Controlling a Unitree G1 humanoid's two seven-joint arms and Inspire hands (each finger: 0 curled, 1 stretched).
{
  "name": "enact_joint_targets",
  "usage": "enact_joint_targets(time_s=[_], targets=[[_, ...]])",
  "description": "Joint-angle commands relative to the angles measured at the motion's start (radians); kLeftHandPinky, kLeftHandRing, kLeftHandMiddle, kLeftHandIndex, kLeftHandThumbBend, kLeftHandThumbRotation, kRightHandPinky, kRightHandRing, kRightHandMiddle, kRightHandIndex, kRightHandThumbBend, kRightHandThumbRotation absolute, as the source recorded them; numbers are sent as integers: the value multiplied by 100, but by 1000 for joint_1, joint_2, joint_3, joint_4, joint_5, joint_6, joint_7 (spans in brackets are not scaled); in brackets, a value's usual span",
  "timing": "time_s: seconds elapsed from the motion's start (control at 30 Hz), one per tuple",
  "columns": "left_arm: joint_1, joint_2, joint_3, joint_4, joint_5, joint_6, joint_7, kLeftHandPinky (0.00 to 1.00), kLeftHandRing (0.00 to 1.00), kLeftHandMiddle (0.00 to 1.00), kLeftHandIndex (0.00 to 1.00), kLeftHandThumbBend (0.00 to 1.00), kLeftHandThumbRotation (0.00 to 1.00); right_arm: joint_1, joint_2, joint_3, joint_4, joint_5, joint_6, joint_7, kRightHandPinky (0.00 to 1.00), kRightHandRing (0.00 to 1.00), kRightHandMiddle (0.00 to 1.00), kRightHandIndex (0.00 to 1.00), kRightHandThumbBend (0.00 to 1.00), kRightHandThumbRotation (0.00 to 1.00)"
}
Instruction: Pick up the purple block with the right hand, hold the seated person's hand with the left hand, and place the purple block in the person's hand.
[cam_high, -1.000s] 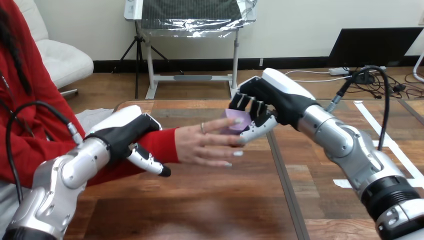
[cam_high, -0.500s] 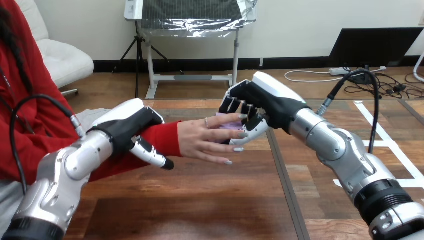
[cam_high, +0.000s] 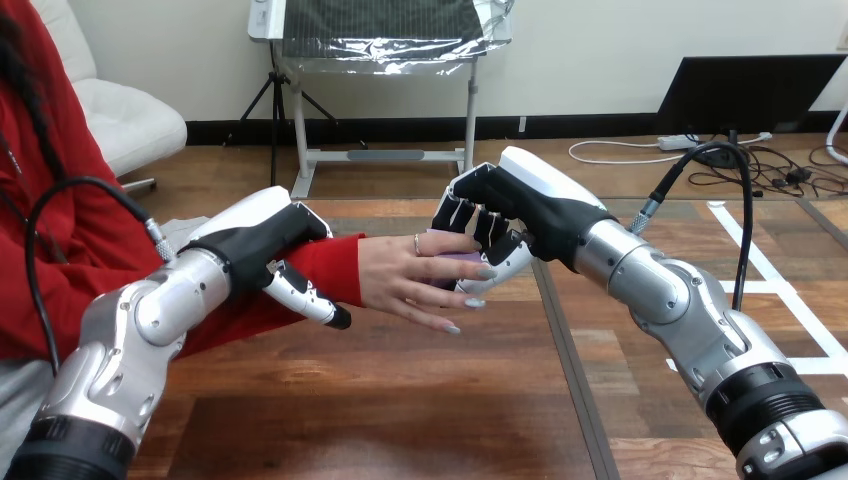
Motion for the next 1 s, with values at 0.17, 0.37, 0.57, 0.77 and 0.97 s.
enact_joint_targets(time_s=[0.17, 0.37, 0.57, 0.77, 0.97], targets=[[-322, -70, 29, 6, -55, -107, 102, 32, 37, 41, 41, 78, 0, -32, 45, -33, -168, 56, -14, 14, 31, 36, 42, 44, 75, 0], [-333, -83, 26, 29, -55, -115, 110, 32, 37, 41, 40, 78, 0, -25, 49, -31, -179, 58, -8, 16, 31, 35, 42, 44, 75, 0], [-334, -96, 21, 30, -51, -109, 115, 33, 38, 42, 41, 76, 0, -20, 51, -30, -177, 56, -22, 5, 31, 35, 42, 44, 76, 0], [-326, -113, 26, 23, -65, -105, 115, 32, 38, 42, 41, 76, 0, -17, 53, -31, -179, 54, -14, 5, 32, 36, 42, 44, 76, 0], [-316, -118, 22, 18, -63, -112, 119, 32, 38, 42, 41, 76, 0, -16, 53, -32, -177, 53, -13, 7, 32, 36, 42, 43, 76, 0]])
